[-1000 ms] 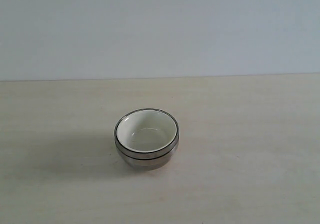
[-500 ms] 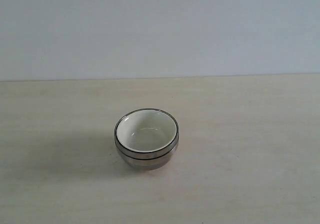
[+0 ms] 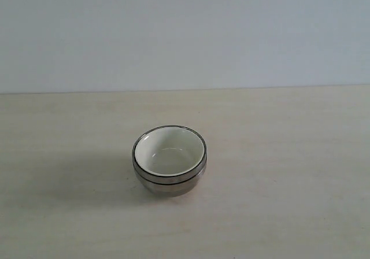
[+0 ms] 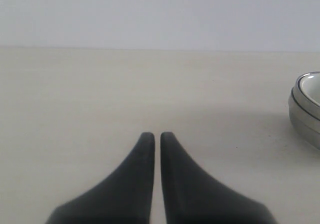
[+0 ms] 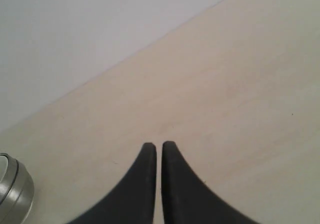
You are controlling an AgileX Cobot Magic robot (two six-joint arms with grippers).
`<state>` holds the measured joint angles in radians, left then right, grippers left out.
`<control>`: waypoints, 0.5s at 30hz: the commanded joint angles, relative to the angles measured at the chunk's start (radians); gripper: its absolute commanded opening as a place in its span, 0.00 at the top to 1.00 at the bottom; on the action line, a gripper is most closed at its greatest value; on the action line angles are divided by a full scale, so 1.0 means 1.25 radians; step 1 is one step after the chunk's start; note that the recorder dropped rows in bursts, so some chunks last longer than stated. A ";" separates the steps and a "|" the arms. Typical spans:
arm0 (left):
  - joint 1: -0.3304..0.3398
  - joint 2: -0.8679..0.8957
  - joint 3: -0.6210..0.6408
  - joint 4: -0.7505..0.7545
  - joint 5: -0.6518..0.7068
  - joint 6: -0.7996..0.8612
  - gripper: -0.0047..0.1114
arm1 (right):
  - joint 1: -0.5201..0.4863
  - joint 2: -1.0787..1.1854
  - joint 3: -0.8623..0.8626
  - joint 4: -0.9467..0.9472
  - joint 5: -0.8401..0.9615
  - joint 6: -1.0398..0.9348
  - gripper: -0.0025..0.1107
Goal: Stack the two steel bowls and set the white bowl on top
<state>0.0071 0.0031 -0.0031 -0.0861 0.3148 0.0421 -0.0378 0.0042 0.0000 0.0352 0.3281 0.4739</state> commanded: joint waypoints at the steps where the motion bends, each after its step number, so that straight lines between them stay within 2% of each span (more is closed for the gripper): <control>1: -0.004 -0.002 0.002 0.000 -0.007 -0.004 0.93 | -0.002 -0.003 0.000 -0.002 0.013 -0.004 0.98; 8: -0.004 -0.002 0.002 0.000 -0.007 -0.004 0.93 | -0.002 -0.003 0.000 -0.002 0.014 -0.021 0.98; 13: -0.004 -0.002 0.002 0.000 -0.007 -0.004 0.93 | -0.002 -0.003 0.000 -0.002 0.014 -0.186 0.98; 15: -0.004 -0.002 0.002 0.000 -0.007 -0.004 0.93 | -0.002 -0.003 0.000 -0.002 0.014 -0.196 0.98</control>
<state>0.0071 0.0031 -0.0031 -0.0861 0.3148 0.0421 -0.0378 0.0042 0.0006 0.0352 0.3455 0.2841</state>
